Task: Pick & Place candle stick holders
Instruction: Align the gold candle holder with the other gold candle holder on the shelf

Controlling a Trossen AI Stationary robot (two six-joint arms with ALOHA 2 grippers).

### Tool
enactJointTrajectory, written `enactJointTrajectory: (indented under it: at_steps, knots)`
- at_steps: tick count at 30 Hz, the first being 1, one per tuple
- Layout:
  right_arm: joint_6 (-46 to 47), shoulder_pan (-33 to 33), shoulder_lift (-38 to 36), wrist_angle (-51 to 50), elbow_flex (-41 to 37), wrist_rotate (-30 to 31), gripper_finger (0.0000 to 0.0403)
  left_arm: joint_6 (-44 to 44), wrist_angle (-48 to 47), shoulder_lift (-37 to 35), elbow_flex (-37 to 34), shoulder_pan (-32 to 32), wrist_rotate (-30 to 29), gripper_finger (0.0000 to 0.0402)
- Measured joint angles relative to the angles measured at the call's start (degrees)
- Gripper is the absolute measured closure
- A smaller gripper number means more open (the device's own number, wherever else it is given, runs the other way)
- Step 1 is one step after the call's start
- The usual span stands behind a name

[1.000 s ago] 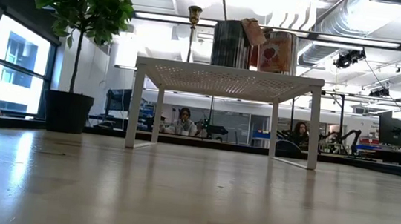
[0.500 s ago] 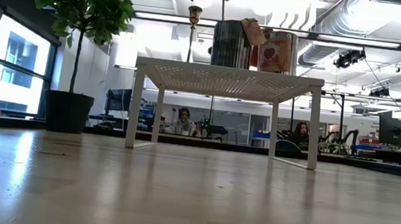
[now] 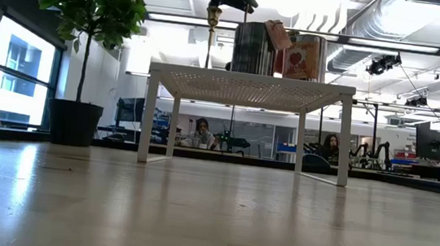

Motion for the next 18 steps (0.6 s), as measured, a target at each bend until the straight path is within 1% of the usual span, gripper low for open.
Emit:
enactJointTrajectory:
  at_steps: [5,10,18]
  knots:
    - [0.0,0.0,0.0,-0.02,0.0,-0.01,0.0024,-0.02,-1.39,0.02,-0.34,-0.02,0.0,0.031]
    - [0.02,0.0,0.0,-0.02,0.0,-0.05,0.0024,-0.17,-1.28,0.2,-3.3,-0.39,0.23,0.031]
    - [0.22,0.0,0.0,-0.8,0.0,-0.43,0.0024,-0.7,1.78,0.09,-6.79,-0.42,0.39,0.031]
